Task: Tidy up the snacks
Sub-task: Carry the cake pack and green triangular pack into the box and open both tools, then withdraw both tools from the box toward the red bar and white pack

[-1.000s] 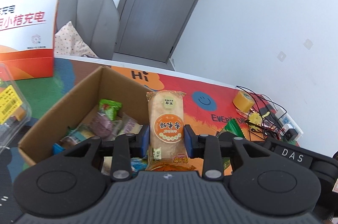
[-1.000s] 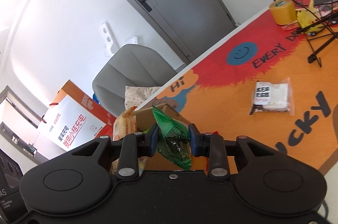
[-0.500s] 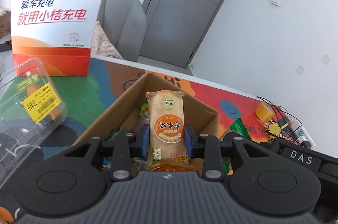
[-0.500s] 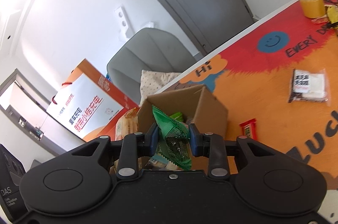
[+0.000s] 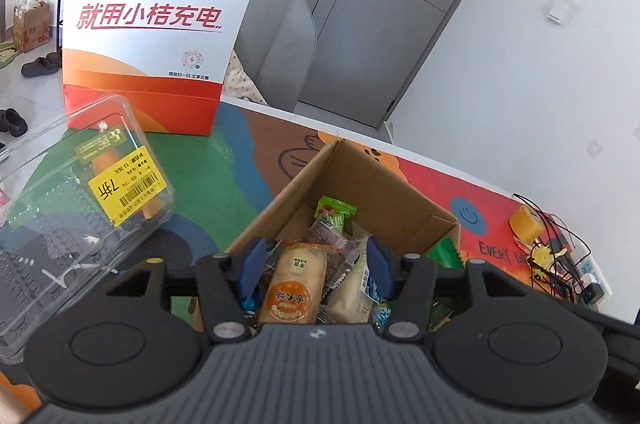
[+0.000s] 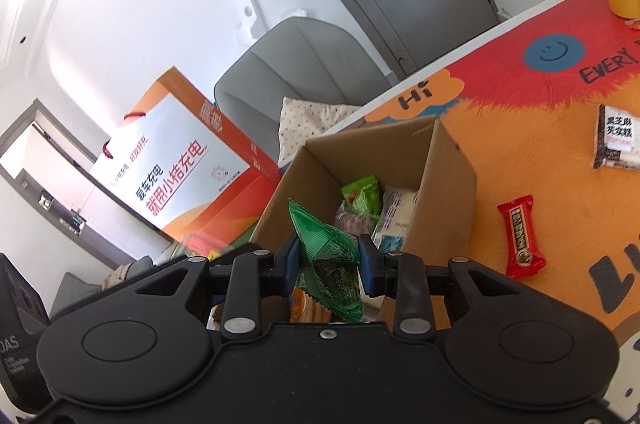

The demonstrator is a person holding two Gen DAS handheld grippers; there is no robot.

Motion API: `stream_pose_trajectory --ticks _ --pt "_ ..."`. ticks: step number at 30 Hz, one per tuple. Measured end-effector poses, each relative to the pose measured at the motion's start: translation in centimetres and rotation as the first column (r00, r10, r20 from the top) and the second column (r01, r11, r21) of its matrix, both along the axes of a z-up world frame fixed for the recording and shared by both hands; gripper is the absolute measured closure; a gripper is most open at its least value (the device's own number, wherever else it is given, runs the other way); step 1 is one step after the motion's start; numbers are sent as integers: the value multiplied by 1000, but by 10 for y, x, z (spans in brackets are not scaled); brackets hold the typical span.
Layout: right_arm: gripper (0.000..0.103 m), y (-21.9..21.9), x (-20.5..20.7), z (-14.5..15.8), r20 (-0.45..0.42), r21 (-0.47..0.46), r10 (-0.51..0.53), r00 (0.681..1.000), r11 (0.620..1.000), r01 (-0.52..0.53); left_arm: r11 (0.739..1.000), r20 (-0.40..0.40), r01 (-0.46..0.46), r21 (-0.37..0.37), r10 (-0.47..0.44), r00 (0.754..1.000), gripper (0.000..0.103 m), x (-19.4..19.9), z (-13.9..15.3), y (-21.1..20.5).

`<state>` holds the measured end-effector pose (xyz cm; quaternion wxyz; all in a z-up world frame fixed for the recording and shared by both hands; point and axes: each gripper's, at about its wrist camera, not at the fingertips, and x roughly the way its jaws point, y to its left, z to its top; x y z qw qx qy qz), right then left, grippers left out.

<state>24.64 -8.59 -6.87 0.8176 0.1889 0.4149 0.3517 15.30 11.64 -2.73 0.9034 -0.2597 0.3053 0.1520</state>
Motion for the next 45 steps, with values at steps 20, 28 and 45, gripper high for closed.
stream_pose_trajectory --ticks 20,28,45 --pt "59 -37 -5 7 15 -16 -69 998 997 69 999 8 53 -9 -53 999 31 7 -2 -24" --pt "49 -69 1 5 22 -20 -147 989 989 148 994 4 107 5 -107 994 26 21 -2 -52" --pt "26 -132 8 0 55 -66 -285 957 955 288 975 -18 221 25 -220 975 21 47 -3 -114"
